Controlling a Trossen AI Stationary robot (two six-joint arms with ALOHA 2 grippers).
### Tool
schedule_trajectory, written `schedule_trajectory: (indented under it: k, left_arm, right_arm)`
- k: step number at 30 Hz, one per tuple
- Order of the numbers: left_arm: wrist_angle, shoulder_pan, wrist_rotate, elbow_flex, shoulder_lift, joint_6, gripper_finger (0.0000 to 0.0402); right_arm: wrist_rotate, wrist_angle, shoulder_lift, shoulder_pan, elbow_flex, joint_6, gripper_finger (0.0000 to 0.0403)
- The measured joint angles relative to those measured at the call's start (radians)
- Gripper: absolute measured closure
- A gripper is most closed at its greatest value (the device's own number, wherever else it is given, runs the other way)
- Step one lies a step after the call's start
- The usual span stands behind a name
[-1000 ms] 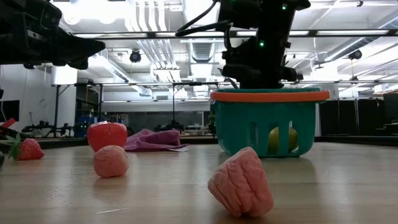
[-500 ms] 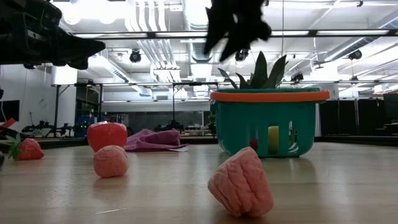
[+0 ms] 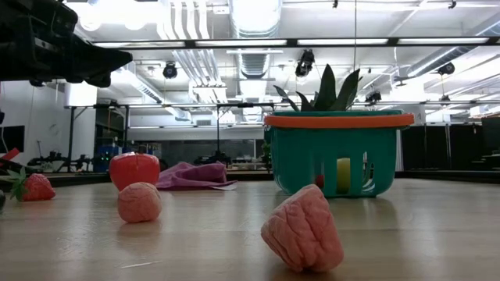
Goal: Pick and placing Produce into tupperware
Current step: Put the bottom pink peach into the blue basket
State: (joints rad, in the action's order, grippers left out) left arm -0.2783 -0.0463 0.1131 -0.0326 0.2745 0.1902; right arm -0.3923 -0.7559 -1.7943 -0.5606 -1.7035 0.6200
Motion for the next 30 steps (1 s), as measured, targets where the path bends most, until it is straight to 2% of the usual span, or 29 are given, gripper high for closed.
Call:
schedule_trajectory:
  k: [9,11,19,30]
  left_arm:
    - [-0.001,0.0,0.0,0.0,0.0,0.0,0.0402]
    - [-0.001,0.0,0.0,0.0,0.0,0.0,0.0402]
    - [-0.001,0.0,0.0,0.0,0.0,-0.002,0.0402]
    - [-0.001,0.0,0.0,0.0,0.001,-0.003,0.0402]
  right_arm:
    - [-0.003,0.044,-0.034,-0.128,0.012,0.007,0.0067]
    - [-0.033,0.049,-0.047,-0.14,0.012,0.017,0.0071]
    - [-0.054,0.056,-0.114,-0.156,0.024,0.123,0.0074]
    - [-0.053,0.059,-0.31,-0.154,0.025,0.224,0.0074]
